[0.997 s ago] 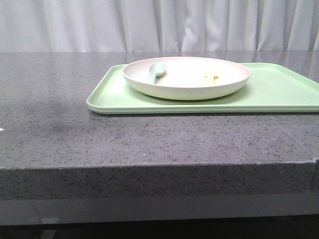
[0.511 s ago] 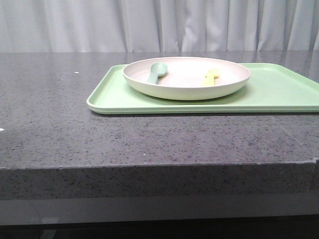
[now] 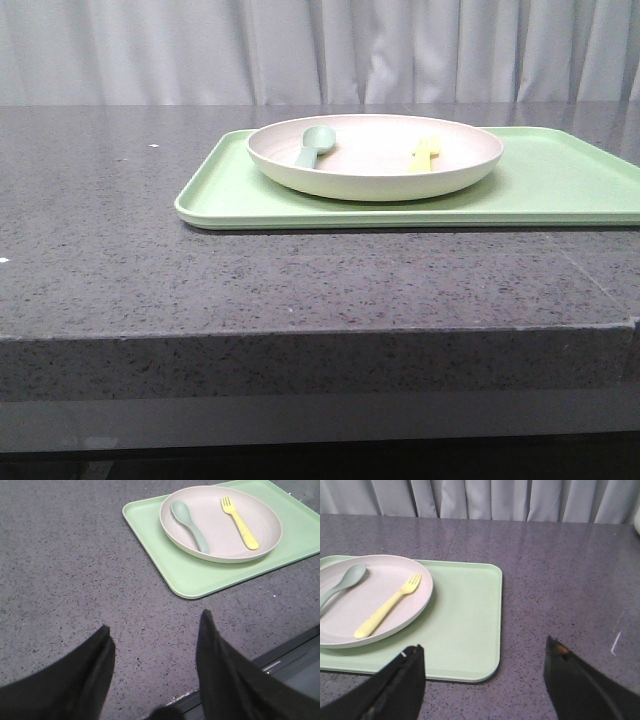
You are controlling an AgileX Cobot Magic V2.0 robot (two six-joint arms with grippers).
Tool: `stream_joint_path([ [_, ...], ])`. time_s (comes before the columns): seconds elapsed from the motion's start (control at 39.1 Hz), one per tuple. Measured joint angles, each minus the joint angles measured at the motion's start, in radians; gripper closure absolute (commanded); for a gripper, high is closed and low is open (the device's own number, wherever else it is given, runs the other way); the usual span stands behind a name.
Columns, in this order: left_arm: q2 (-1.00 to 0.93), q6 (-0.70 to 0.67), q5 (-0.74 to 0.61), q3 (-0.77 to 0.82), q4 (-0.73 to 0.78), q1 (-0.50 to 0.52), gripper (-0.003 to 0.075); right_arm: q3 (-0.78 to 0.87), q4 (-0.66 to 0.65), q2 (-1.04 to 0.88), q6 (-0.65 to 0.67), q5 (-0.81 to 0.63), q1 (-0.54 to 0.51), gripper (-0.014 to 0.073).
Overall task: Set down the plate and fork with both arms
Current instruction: 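Raise the left gripper away from the plate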
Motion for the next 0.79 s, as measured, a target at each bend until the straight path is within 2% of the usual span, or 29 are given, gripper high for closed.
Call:
stream_joint_path([
  [0.15, 0.0, 0.0, -0.002, 0.0, 0.013, 0.0, 0.0353, -0.035, 0.019, 0.004, 0.0, 0.059, 0.0, 0.0067],
  [0.38, 0.0, 0.0, -0.002, 0.0, 0.015, 0.0, 0.0353, -0.208, 0.039, 0.091, -0.02, 0.295, 0.0, 0.0067],
  [0.56, 0.0, 0.0, -0.002, 0.0, 0.015, 0.0, 0.0353, -0.335, 0.138, 0.206, -0.162, 0.453, 0.007, 0.0067],
  [0.69, 0.0, 0.0, -0.002, 0.0, 0.015, 0.0, 0.0353, -0.398, 0.236, 0.296, -0.268, 0.506, 0.053, 0.0067],
  [0.79, 0.0, 0.0, -0.004, 0.0, 0.015, 0.0, 0.0353, -0.443, 0.258, 0.371, -0.297, 0.527, 0.1, 0.0067],
])
